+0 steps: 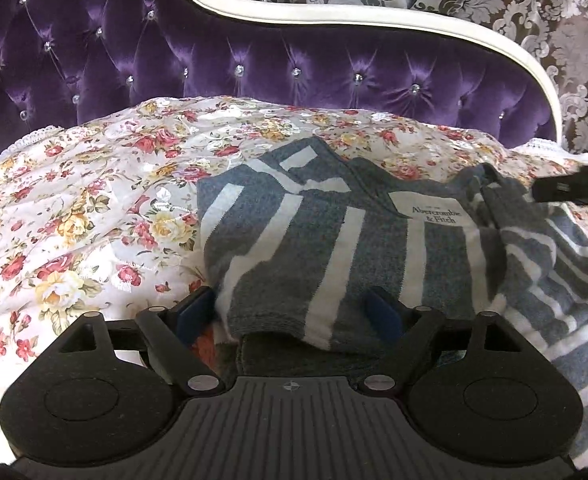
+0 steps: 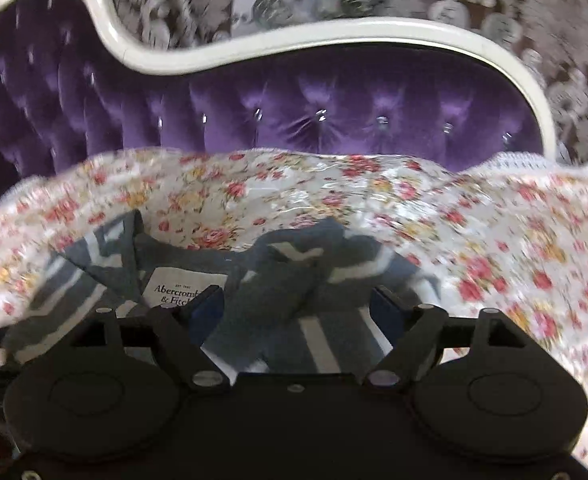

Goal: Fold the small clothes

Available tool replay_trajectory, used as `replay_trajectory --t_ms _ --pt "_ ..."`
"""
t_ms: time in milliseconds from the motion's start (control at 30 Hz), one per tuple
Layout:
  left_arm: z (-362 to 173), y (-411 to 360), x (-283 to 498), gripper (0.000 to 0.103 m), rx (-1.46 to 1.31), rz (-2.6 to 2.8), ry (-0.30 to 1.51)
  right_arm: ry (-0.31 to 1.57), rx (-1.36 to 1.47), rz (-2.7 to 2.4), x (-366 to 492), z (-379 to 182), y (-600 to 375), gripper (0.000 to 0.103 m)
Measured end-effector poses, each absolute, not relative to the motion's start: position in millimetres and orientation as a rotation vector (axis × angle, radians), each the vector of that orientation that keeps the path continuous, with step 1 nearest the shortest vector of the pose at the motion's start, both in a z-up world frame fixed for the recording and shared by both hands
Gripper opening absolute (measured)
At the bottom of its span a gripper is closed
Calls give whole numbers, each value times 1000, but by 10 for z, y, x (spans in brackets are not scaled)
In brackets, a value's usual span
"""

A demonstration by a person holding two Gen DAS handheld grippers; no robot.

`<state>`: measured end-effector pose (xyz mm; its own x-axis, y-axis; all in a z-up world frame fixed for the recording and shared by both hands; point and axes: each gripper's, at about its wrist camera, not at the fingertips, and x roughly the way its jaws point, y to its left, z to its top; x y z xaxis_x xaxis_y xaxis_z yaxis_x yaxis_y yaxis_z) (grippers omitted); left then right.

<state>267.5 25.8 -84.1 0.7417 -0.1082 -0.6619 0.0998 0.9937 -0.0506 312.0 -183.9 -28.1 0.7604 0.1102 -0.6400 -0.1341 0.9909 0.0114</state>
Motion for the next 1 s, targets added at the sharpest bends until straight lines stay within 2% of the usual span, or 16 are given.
replay_trajectory --t_ms 267,533,667,800,1000 --pt "-841 265 2672 84 -20 -116 728 880 -329 20 3496 -565 -1363 77" --pt "-840 288 2660 84 -34 -122 721 865 -439 -88 3077 -376 -1904 77" --pt "-838 282 2653 84 -34 -121 717 858 -291 -78 2837 -252 -2372 77" --pt "-840 283 2649 83 -35 -121 714 798 37 -1 2693 -113 -2776 77" --pt "-838 281 2647 84 -34 -120 714 757 301 91 2717 -175 -2982 66"
